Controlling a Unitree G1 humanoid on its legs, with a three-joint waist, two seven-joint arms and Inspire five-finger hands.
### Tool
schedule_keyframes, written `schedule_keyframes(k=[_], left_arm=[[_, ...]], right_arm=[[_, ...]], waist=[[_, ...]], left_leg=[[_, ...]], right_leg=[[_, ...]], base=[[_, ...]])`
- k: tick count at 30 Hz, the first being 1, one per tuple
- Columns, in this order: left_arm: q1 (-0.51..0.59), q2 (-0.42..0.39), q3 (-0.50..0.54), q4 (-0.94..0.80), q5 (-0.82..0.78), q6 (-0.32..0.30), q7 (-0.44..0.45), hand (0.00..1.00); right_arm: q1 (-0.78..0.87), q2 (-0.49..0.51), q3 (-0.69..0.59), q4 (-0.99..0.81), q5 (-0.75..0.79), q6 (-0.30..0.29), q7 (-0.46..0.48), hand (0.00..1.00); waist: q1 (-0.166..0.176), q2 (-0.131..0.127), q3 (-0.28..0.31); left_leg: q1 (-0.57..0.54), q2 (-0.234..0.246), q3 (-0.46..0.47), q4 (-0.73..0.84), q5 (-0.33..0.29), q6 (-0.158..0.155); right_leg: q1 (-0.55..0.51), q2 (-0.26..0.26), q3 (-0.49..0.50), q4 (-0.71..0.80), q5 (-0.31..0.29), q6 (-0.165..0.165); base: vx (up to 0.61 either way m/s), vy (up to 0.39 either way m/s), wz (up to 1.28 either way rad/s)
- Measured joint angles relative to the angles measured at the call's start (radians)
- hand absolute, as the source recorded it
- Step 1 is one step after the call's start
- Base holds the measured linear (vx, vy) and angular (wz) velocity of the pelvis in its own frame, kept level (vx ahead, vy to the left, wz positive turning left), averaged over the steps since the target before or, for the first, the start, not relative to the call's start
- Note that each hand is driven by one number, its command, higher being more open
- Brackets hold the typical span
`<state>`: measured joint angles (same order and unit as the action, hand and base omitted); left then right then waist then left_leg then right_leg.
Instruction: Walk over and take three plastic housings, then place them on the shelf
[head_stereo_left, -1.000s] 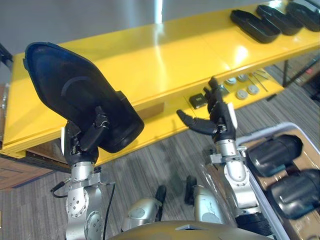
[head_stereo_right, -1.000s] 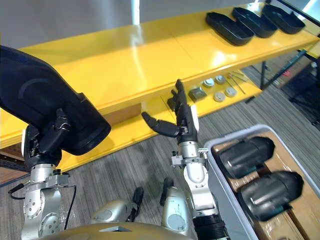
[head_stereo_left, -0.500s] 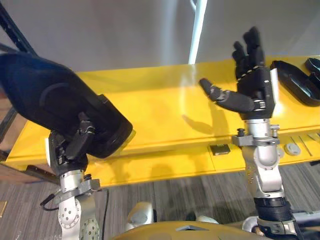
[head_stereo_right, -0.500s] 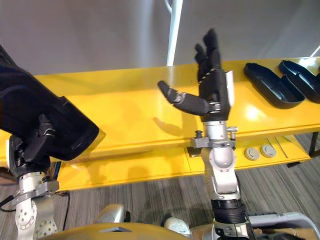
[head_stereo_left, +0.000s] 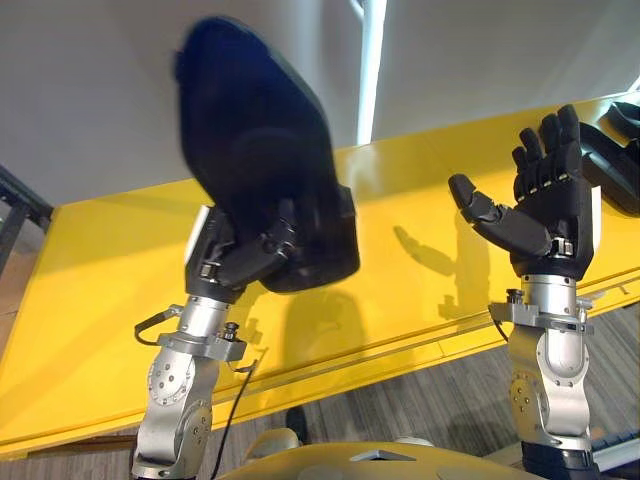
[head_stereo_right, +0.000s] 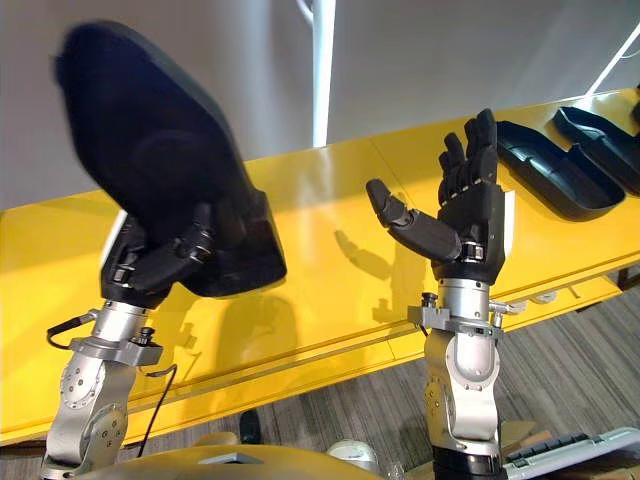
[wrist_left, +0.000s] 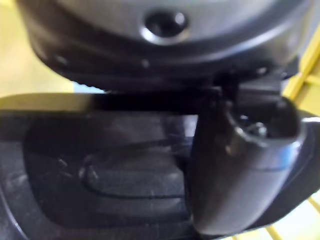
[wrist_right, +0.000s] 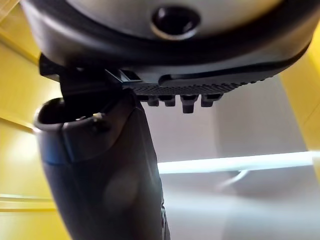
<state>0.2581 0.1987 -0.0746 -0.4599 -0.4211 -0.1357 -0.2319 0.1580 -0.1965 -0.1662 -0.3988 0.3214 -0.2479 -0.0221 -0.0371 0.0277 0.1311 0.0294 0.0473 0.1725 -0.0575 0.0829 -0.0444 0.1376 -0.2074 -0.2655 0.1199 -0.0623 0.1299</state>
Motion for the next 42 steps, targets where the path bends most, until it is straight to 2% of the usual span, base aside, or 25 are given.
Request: schedule_keyframes(k=[5, 7, 9, 14, 18, 21, 24, 28, 32, 38, 39, 42], left_arm=[[-0.133, 0.038, -0.145, 0.020, 0.001, 0.164, -0.011, 0.00], [-0.199, 0.048, -0.185, 0.063, -0.001, 0.212, 0.016, 0.00], [-0.272, 0.054, -0.217, 0.146, 0.003, 0.255, 0.080, 0.00], [-0.357, 0.053, -0.221, 0.279, 0.037, 0.272, 0.250, 0.00], [-0.422, 0.056, -0.190, 0.328, 0.038, 0.272, 0.320, 0.00], [-0.486, 0.056, -0.139, 0.423, 0.029, 0.272, 0.396, 0.00], [-0.542, 0.056, -0.098, 0.493, 0.029, 0.272, 0.454, 0.00], [-0.546, 0.059, -0.063, 0.503, 0.013, 0.277, 0.504, 0.00], [-0.588, 0.061, -0.060, 0.543, -0.064, 0.336, 0.535, 0.00], [-0.610, 0.040, -0.044, 0.666, -0.178, 0.342, 0.516, 0.00], [-0.610, 0.035, -0.046, 0.683, -0.203, 0.343, 0.506, 1.00], [-0.610, 0.026, -0.051, 0.719, -0.214, 0.357, 0.497, 1.00]], right_arm=[[0.052, 0.000, -0.013, -0.007, 0.000, 0.036, 0.001, 1.00], [0.054, -0.001, -0.013, -0.009, 0.000, 0.046, 0.002, 1.00], [0.054, -0.007, -0.015, -0.010, 0.000, 0.046, -0.001, 1.00], [0.057, -0.009, -0.039, -0.011, 0.024, 0.045, 0.013, 1.00], [0.059, -0.013, -0.028, -0.010, 0.019, 0.042, 0.082, 1.00], [0.059, -0.041, 0.031, -0.007, -0.042, 0.042, 0.119, 1.00], [0.064, -0.037, 0.064, 0.020, -0.032, 0.042, 0.132, 1.00], [0.088, -0.003, 0.086, 0.069, 0.006, 0.041, 0.167, 1.00], [0.138, 0.007, 0.159, 0.083, 0.005, 0.042, 0.220, 1.00], [0.142, 0.008, 0.238, 0.083, 0.001, 0.042, 0.260, 1.00], [0.141, 0.008, 0.238, 0.083, 0.001, 0.042, 0.258, 1.00], [0.141, 0.008, 0.239, 0.083, 0.001, 0.042, 0.250, 1.00]], waist=[[-0.030, -0.001, 0.000], [-0.050, -0.001, -0.001], [-0.066, 0.000, -0.001], [-0.110, 0.004, -0.004], [-0.114, 0.011, -0.010], [-0.131, 0.009, -0.011], [-0.142, 0.008, -0.012], [-0.162, 0.009, -0.013], [-0.164, 0.009, -0.019], [-0.165, 0.011, -0.025], [-0.165, 0.011, -0.026], [-0.165, 0.010, -0.027]], left_leg=[[0.017, 0.001, 0.053, -0.025, 0.006, 0.000], [0.021, 0.001, 0.070, -0.025, 0.008, 0.001], [0.033, 0.003, 0.109, -0.027, 0.007, 0.000], [0.030, 0.011, 0.166, -0.032, -0.002, -0.003], [0.030, 0.031, 0.207, -0.032, 0.012, -0.013], [0.027, 0.046, 0.232, -0.032, 0.026, -0.009], [0.022, 0.052, 0.251, -0.032, 0.031, -0.010], [0.017, 0.057, 0.269, -0.032, 0.032, -0.012], [0.014, 0.063, 0.280, -0.032, 0.034, -0.016], [0.012, 0.071, 0.279, -0.032, 0.040, -0.021], [0.011, 0.071, 0.277, -0.032, 0.041, -0.021], [0.006, 0.070, 0.274, -0.032, 0.043, -0.020]], right_leg=[[-0.015, -0.001, 0.021, -0.018, 0.013, 0.019], [-0.015, -0.001, 0.029, -0.031, 0.017, 0.026], [-0.023, -0.001, 0.059, -0.040, 0.018, 0.027], [-0.043, 0.005, 0.088, -0.073, 0.020, 0.023], [-0.070, 0.024, 0.124, -0.072, 0.036, 0.008], [-0.090, 0.040, 0.150, -0.076, 0.054, 0.000], [-0.099, 0.048, 0.169, -0.092, 0.073, -0.004], [-0.107, 0.053, 0.188, -0.107, 0.090, -0.005], [-0.118, 0.059, 0.199, -0.107, 0.096, -0.009], [-0.121, 0.068, 0.200, -0.108, 0.098, -0.011], [-0.121, 0.068, 0.200, -0.108, 0.097, -0.011], [-0.125, 0.068, 0.200, -0.108, 0.097, -0.011]], base=[[-0.02, 0.016, -0.28], [-0.05, 0.019, -0.36], [-0.07, 0.015, -0.48], [-0.11, 0.006, -0.36], [-0.08, -0.003, -0.30], [-0.05, -0.008, -0.25], [-0.04, 0.006, -0.20], [-0.02, 0.013, -0.14], [-0.01, 0.009, -0.08], [-0.01, 0.000, -0.02], [0.00, 0.000, 0.00], [0.00, 0.000, 0.00]])
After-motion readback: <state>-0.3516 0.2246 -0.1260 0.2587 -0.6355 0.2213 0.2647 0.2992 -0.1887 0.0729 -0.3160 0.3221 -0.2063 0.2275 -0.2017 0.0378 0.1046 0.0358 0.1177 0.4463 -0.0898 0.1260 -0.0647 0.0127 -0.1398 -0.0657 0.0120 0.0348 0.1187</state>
